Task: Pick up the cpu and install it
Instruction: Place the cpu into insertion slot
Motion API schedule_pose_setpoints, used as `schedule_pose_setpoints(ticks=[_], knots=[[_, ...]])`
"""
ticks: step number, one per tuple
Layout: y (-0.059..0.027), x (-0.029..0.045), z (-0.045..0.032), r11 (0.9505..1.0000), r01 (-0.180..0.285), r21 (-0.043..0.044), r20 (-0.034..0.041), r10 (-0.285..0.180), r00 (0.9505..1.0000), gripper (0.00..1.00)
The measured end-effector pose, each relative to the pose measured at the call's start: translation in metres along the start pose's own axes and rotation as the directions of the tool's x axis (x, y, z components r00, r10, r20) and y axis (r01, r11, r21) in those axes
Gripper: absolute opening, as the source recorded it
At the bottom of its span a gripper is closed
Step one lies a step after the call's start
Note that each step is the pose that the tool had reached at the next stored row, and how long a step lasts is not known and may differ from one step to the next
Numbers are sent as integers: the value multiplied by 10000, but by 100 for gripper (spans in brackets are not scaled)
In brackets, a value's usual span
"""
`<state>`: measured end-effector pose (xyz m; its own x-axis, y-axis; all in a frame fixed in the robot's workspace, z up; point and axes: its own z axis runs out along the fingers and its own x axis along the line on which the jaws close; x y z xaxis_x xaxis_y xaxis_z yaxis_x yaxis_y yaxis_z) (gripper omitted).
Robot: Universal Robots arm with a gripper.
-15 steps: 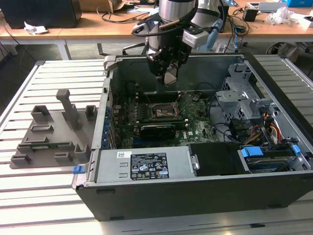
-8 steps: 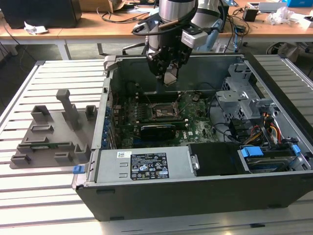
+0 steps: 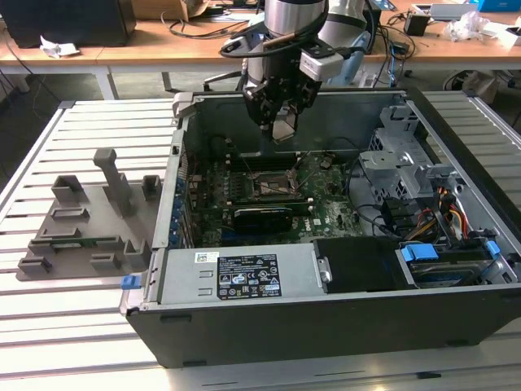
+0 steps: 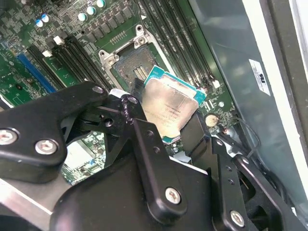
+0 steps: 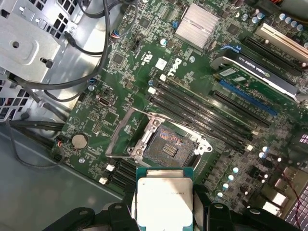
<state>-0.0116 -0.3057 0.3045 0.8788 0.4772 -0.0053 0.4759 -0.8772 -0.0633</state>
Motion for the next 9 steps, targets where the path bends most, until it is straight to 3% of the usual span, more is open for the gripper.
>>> schedule_pose_setpoints(ticks=[3,4,5,7,8,9], knots=[[0,0,0,10000,-10,-4,1,10,10000,55],[-1,-1,0,10000,-13,-40,20,13,10000,55],[0,-1,0,9999,-17,-139,74,18,10000,55],[0,0,0,9988,-15,-487,262,27,9997,55],[0,0,0,9981,-11,-609,328,32,9995,55],[0,0,0,9981,-11,-614,331,31,9994,55]])
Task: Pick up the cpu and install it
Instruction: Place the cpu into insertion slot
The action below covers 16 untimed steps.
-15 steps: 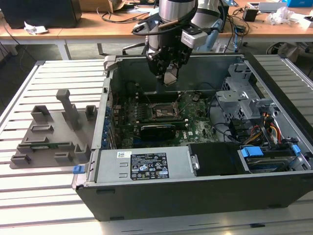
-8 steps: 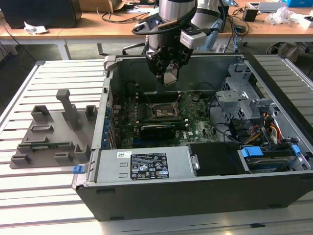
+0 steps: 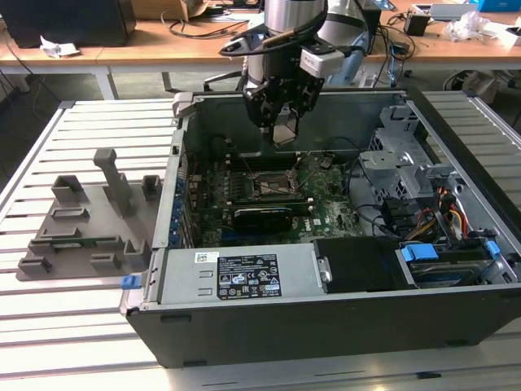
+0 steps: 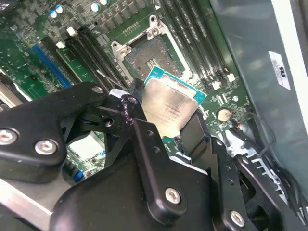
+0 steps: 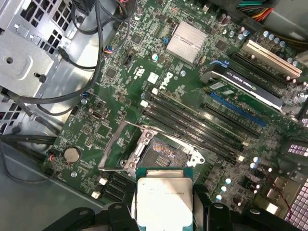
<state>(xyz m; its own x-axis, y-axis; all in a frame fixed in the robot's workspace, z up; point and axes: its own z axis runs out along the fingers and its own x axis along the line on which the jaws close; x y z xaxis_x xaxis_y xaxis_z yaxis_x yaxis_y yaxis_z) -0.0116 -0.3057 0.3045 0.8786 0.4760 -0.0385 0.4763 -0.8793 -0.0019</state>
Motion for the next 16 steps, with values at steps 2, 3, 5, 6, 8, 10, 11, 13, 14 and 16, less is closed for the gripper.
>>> schedule_pose_setpoints(ticks=[2,3,5,6,8,10,11,13,14,16], knots=[[0,0,-1,10000,2,-5,3,-2,10000,55],[0,0,0,10000,34,-5,1,-34,10000,55],[0,0,0,9977,678,-30,4,-678,9977,55],[0,0,0,9943,1063,-45,6,-1063,9943,55],[0,0,0,9897,1430,-59,8,-1430,9897,55],[0,0,0,9787,2051,-82,14,-2051,9787,55],[0,0,0,9746,2238,-90,16,-2238,9746,55],[0,0,0,9640,2659,-106,21,-2659,9640,55],[0,0,0,9547,2974,-118,25,-2974,9548,55],[0,0,0,9364,3505,-138,33,-3505,9365,55]])
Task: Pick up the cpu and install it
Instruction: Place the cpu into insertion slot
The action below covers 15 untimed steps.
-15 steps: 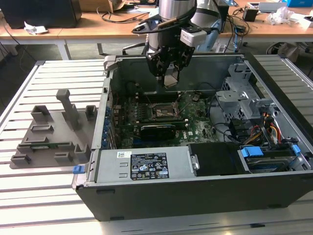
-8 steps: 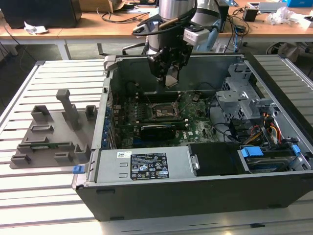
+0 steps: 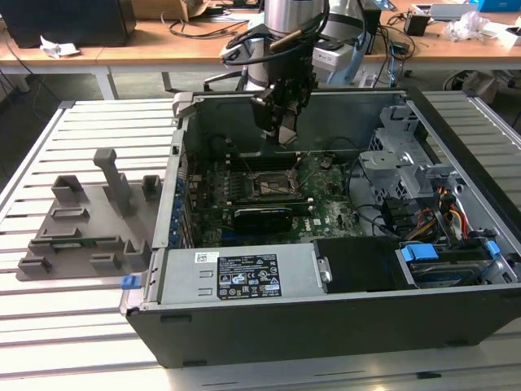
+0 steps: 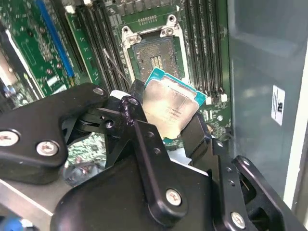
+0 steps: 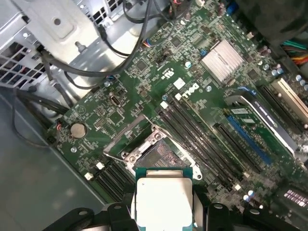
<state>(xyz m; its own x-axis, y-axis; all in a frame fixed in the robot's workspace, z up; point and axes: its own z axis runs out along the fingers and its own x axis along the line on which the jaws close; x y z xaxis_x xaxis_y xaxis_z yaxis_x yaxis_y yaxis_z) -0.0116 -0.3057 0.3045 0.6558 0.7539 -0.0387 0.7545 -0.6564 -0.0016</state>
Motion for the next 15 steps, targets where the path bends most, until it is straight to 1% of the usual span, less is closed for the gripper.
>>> schedule_pose_setpoints(ticks=[1,2,4,6,8,9,10,12,13,15], knots=[[0,0,0,9998,185,-7,0,-185,9998,55],[0,0,0,9989,473,-19,1,-473,9989,55],[0,0,0,9957,925,-36,3,-925,9957,55],[0,0,0,9915,1300,-50,5,-1300,9915,55],[0,0,0,9858,1675,-65,8,-1675,9859,55],[0,0,0,9819,1891,-73,10,-1891,9820,55],[0,0,0,9769,2135,-82,13,-2135,9769,55],[0,0,0,9651,2616,-101,19,-2616,9652,55],[0,0,0,9569,2901,-112,21,-2901,9570,55],[0,0,0,9494,3139,-121,25,-3139,9495,55]])
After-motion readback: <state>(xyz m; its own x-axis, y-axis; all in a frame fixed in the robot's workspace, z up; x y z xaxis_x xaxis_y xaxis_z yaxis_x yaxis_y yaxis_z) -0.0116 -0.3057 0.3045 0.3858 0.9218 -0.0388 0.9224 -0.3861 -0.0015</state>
